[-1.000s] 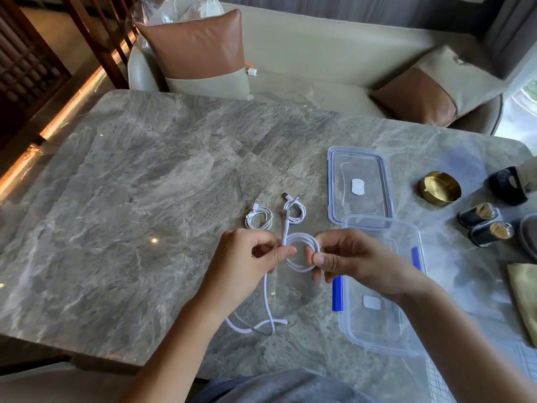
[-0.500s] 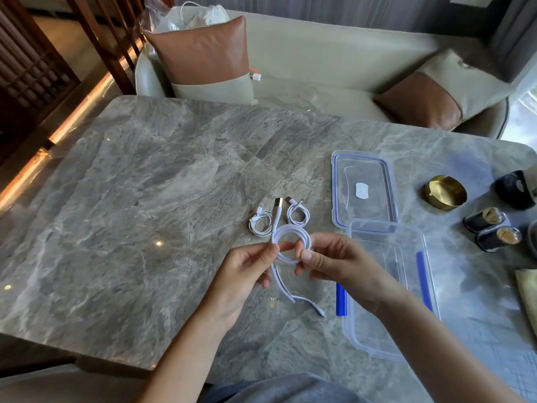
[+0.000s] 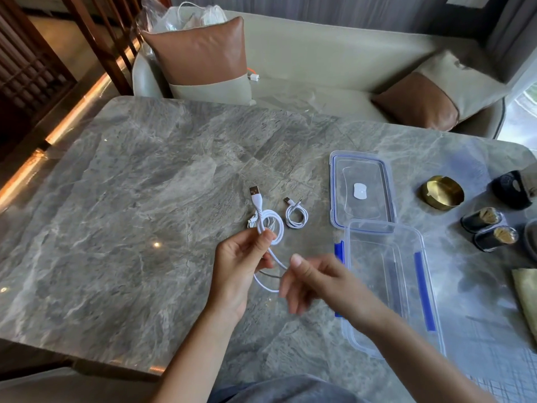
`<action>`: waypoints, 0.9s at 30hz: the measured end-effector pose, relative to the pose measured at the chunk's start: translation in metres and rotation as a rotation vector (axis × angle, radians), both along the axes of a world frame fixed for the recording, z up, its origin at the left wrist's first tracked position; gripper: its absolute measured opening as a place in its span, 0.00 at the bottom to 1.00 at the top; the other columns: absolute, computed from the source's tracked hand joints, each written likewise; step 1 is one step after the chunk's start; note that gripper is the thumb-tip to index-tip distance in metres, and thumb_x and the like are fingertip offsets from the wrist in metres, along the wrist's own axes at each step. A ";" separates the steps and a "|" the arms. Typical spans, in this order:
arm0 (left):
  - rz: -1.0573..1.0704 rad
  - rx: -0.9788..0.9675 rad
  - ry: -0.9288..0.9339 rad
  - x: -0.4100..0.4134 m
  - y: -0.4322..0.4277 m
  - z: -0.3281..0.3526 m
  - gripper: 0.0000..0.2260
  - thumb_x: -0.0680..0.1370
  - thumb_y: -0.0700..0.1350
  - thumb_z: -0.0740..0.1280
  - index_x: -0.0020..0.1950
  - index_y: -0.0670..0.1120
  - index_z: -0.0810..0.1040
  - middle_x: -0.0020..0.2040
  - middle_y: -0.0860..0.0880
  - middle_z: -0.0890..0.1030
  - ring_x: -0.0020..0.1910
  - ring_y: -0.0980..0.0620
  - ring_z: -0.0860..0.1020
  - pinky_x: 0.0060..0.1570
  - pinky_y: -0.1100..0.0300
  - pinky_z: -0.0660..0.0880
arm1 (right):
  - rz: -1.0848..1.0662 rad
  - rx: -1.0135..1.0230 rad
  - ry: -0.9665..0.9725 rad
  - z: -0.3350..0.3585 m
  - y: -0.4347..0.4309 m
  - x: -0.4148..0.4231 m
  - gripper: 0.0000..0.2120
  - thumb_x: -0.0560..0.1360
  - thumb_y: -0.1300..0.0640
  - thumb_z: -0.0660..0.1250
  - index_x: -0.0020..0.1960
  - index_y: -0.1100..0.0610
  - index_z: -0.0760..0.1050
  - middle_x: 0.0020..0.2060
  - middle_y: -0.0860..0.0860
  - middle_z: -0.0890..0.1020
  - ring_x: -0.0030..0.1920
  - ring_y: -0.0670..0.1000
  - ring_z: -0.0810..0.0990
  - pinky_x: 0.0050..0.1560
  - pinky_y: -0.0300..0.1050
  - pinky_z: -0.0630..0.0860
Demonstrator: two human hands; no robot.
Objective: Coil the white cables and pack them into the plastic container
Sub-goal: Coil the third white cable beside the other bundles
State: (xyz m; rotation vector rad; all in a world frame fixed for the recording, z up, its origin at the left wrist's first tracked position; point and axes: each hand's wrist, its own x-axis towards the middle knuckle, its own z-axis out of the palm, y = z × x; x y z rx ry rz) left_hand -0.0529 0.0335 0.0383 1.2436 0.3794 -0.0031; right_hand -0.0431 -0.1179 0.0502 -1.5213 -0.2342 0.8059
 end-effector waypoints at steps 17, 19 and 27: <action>-0.199 0.041 0.019 -0.007 0.003 -0.004 0.06 0.67 0.48 0.68 0.35 0.46 0.81 0.29 0.52 0.80 0.27 0.59 0.75 0.29 0.67 0.74 | -0.453 0.090 0.050 -0.019 0.002 -0.001 0.13 0.80 0.56 0.56 0.53 0.49 0.80 0.47 0.49 0.85 0.47 0.44 0.82 0.39 0.35 0.77; -0.264 0.059 0.033 -0.007 0.007 -0.004 0.07 0.67 0.48 0.68 0.34 0.45 0.80 0.26 0.52 0.78 0.26 0.58 0.74 0.29 0.67 0.74 | -0.381 0.041 -0.052 -0.017 -0.001 0.004 0.13 0.80 0.60 0.57 0.55 0.49 0.78 0.45 0.49 0.84 0.43 0.43 0.80 0.38 0.35 0.76; -0.589 0.083 0.095 -0.006 0.017 0.001 0.07 0.69 0.47 0.68 0.34 0.47 0.81 0.26 0.54 0.77 0.24 0.59 0.72 0.26 0.68 0.72 | 0.161 -0.054 -0.117 -0.009 -0.023 0.024 0.07 0.76 0.63 0.63 0.52 0.65 0.77 0.39 0.57 0.77 0.37 0.48 0.76 0.37 0.39 0.77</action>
